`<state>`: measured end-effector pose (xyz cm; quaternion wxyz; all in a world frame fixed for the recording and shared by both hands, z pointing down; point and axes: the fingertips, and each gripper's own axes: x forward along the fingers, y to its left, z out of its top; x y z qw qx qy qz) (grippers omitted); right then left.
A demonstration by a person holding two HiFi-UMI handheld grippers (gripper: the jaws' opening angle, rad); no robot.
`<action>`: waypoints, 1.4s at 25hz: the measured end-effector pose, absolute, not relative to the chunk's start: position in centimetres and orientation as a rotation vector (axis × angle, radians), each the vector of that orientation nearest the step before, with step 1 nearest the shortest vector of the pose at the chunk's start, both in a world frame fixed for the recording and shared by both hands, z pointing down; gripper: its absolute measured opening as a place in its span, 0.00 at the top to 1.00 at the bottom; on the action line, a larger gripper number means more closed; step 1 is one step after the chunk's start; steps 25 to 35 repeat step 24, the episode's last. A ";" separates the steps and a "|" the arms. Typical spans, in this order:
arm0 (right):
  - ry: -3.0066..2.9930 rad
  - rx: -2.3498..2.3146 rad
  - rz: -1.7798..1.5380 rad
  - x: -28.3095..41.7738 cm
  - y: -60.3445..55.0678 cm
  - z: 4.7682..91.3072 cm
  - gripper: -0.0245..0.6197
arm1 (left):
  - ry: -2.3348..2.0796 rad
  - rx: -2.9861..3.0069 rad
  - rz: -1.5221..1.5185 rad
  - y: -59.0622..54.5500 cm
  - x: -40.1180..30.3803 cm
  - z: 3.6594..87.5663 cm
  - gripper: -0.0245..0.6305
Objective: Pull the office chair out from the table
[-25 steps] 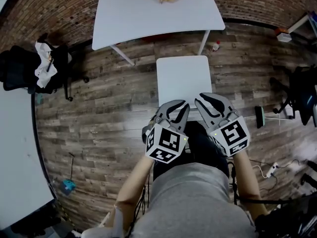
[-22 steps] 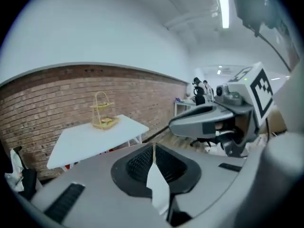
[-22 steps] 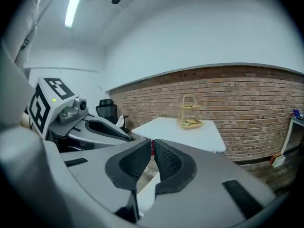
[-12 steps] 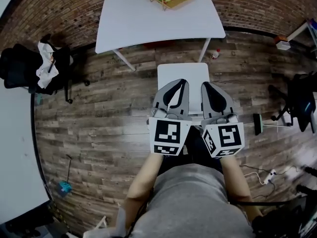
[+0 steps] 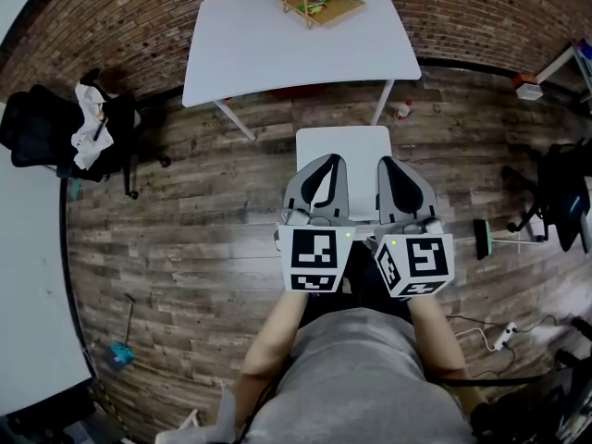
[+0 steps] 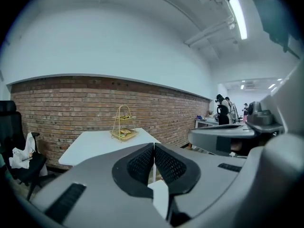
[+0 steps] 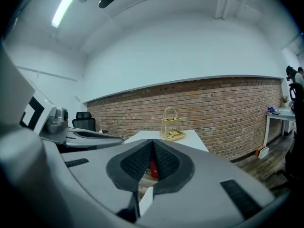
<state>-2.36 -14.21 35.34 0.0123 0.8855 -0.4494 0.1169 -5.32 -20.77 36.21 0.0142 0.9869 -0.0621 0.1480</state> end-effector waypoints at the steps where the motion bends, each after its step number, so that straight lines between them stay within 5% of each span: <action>1: -1.402 2.764 0.365 -2.3 -14.2 35.3 0.94 | -0.195 3.078 0.460 -20.7 -5.3 36.1 0.94; 35: -1.401 2.784 0.418 -1.4 -13.6 35.5 0.94 | -0.172 3.081 0.492 -20.2 -4.6 36.1 0.94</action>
